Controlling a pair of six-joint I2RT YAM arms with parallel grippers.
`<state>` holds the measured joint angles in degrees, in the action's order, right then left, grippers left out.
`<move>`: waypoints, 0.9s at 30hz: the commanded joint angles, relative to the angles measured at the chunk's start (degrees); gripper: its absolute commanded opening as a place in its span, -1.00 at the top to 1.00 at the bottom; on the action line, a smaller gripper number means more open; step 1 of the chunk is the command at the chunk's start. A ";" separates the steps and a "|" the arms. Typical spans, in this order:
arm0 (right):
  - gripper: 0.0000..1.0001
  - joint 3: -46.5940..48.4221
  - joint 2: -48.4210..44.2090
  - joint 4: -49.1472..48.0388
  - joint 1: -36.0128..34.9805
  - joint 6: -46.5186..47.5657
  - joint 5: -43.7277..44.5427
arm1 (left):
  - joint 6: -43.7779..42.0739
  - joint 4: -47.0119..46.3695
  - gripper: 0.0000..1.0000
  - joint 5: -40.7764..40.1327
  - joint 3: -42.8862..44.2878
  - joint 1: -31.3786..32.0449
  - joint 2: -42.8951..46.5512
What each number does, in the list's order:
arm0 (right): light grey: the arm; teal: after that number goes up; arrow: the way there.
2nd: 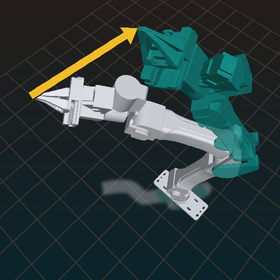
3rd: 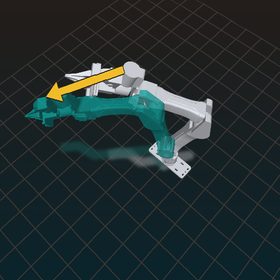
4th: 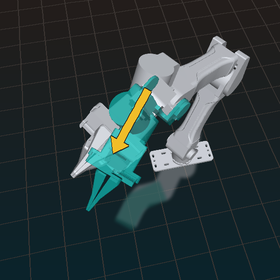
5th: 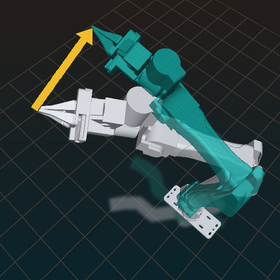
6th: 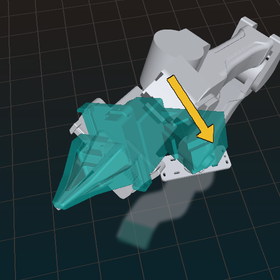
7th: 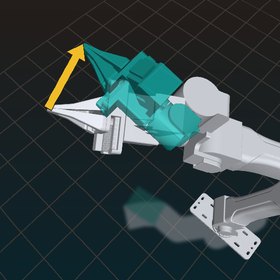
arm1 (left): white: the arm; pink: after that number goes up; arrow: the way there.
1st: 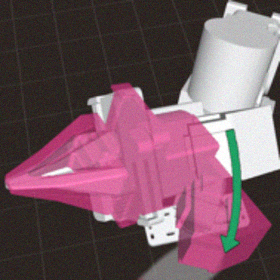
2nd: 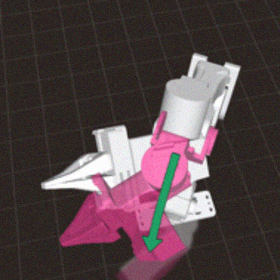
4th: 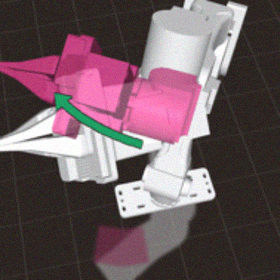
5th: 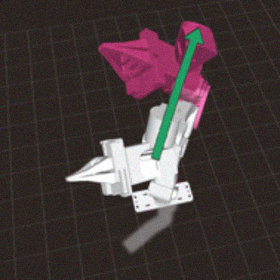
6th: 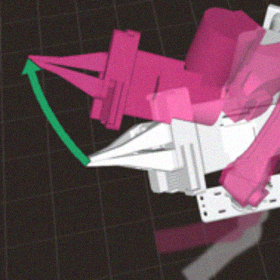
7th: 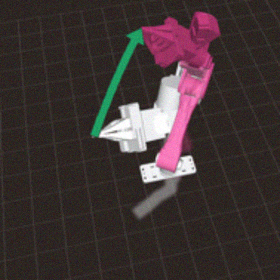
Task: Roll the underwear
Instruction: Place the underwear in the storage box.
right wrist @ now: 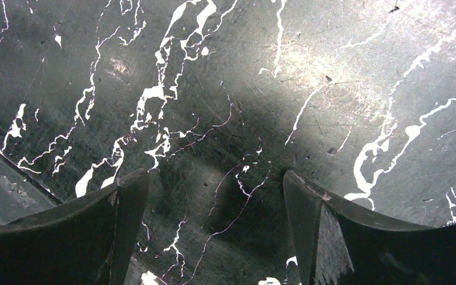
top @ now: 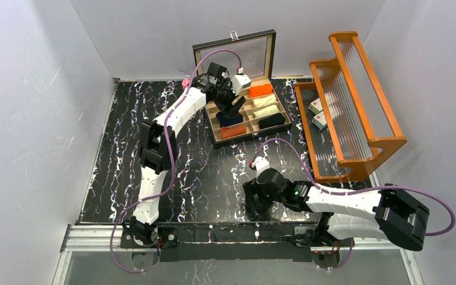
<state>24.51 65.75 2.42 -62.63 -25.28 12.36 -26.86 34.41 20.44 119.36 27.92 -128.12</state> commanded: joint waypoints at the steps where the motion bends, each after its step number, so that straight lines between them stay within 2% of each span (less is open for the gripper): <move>1: -0.81 2.03 0.45 -1.45 0.23 -0.08 -0.39 | -0.54 -0.34 -0.42 -2.22 -1.18 -0.18 2.48; 27: -0.82 2.13 0.63 -0.92 0.25 0.15 -0.25 | -0.94 2.33 -0.43 -2.58 -1.34 -1.03 -3.91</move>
<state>24.71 66.11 2.20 -62.63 -25.26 12.23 -27.04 34.27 18.33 118.41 27.25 -130.98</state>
